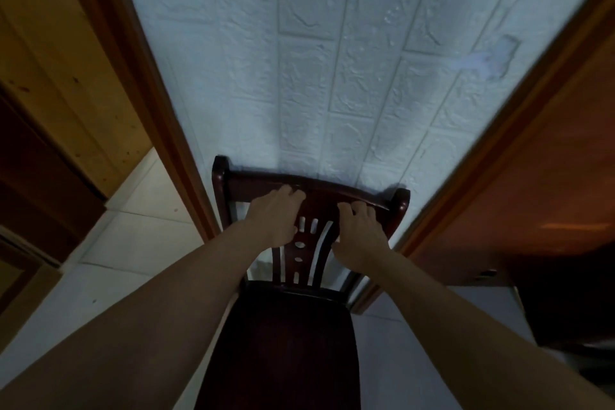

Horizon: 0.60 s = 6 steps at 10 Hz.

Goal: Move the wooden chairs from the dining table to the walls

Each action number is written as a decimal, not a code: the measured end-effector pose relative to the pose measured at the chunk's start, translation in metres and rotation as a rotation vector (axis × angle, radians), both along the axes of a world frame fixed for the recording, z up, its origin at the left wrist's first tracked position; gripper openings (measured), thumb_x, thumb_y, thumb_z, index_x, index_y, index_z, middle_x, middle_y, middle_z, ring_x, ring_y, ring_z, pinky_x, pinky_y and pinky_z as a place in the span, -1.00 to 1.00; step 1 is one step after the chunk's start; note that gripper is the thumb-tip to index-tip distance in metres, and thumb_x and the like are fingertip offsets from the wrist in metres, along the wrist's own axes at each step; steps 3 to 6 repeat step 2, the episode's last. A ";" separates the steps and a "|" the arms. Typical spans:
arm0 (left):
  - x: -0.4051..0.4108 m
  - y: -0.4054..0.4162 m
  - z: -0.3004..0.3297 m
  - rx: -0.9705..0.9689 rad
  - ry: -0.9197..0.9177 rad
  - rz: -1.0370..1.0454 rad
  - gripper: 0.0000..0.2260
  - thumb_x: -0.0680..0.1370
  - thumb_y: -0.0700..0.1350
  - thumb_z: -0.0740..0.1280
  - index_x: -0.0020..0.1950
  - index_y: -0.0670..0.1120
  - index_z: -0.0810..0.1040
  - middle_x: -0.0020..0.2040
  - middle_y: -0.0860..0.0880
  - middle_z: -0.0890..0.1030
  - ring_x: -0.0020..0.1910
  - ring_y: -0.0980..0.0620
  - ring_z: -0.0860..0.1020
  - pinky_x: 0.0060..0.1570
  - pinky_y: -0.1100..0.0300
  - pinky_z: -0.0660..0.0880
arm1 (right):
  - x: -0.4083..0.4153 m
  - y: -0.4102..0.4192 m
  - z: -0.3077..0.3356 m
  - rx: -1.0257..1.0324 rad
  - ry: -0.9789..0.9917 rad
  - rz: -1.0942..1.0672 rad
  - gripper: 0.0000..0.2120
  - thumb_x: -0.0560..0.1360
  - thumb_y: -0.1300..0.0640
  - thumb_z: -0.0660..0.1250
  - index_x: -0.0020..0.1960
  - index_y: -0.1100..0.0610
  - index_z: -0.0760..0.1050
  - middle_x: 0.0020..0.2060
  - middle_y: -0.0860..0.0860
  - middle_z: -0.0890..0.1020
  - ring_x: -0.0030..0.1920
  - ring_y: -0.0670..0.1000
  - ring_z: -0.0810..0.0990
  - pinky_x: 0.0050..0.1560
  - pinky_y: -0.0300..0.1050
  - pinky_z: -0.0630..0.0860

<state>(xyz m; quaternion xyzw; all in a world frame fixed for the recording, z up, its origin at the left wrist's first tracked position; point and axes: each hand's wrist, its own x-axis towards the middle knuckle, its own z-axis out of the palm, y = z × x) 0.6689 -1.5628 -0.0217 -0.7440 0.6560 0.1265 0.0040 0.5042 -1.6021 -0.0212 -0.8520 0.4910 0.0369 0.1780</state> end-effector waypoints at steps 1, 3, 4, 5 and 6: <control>-0.010 0.011 -0.005 0.032 0.036 -0.017 -0.49 0.49 -0.07 0.36 0.39 -0.09 0.30 0.29 -0.12 0.39 0.23 -0.12 0.45 0.05 0.01 0.46 | -0.015 0.015 -0.002 0.000 -0.014 -0.010 -0.39 0.45 0.15 0.32 0.42 0.17 0.17 0.32 0.19 0.31 0.31 0.20 0.28 0.28 0.03 0.34; -0.025 0.021 -0.007 0.086 0.046 -0.053 -0.53 0.50 -0.06 0.33 0.38 -0.09 0.30 0.25 -0.13 0.42 0.19 -0.13 0.47 0.02 0.05 0.45 | -0.032 0.027 -0.002 0.041 -0.031 -0.052 -0.36 0.44 0.18 0.33 0.44 0.17 0.14 0.34 0.19 0.29 0.34 0.20 0.26 0.28 0.04 0.37; -0.025 0.021 -0.007 0.086 0.046 -0.053 -0.53 0.50 -0.06 0.33 0.38 -0.09 0.30 0.25 -0.13 0.42 0.19 -0.13 0.47 0.02 0.05 0.45 | -0.032 0.027 -0.002 0.041 -0.031 -0.052 -0.36 0.44 0.18 0.33 0.44 0.17 0.14 0.34 0.19 0.29 0.34 0.20 0.26 0.28 0.04 0.37; -0.025 0.021 -0.007 0.086 0.046 -0.053 -0.53 0.50 -0.06 0.33 0.38 -0.09 0.30 0.25 -0.13 0.42 0.19 -0.13 0.47 0.02 0.05 0.45 | -0.032 0.027 -0.002 0.041 -0.031 -0.052 -0.36 0.44 0.18 0.33 0.44 0.17 0.14 0.34 0.19 0.29 0.34 0.20 0.26 0.28 0.04 0.37; -0.025 0.021 -0.007 0.086 0.046 -0.053 -0.53 0.50 -0.06 0.33 0.38 -0.09 0.30 0.25 -0.13 0.42 0.19 -0.13 0.47 0.02 0.05 0.45 | -0.032 0.027 -0.002 0.041 -0.031 -0.052 -0.36 0.44 0.18 0.33 0.44 0.17 0.14 0.34 0.19 0.29 0.34 0.20 0.26 0.28 0.04 0.37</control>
